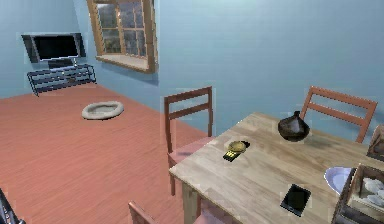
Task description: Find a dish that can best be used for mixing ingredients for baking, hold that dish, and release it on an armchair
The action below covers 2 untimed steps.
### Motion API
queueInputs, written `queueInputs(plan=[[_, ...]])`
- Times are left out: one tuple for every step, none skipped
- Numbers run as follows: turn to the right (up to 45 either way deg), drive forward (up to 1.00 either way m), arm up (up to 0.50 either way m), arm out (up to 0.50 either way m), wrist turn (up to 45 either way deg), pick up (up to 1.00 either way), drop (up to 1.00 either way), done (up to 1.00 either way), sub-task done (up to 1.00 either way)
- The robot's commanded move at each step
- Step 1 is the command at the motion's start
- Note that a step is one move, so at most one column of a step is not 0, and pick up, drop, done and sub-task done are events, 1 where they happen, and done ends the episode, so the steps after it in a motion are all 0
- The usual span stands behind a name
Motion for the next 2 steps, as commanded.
queueInputs(plan=[[0.0, 0.00, -0.30, 0.00, 0.0, 0.00, 0.00, 0.00, 0.00], [0.0, 0.00, 0.00, 0.00, 0.0, 1.00, 0.00, 0.00, 0.00]])
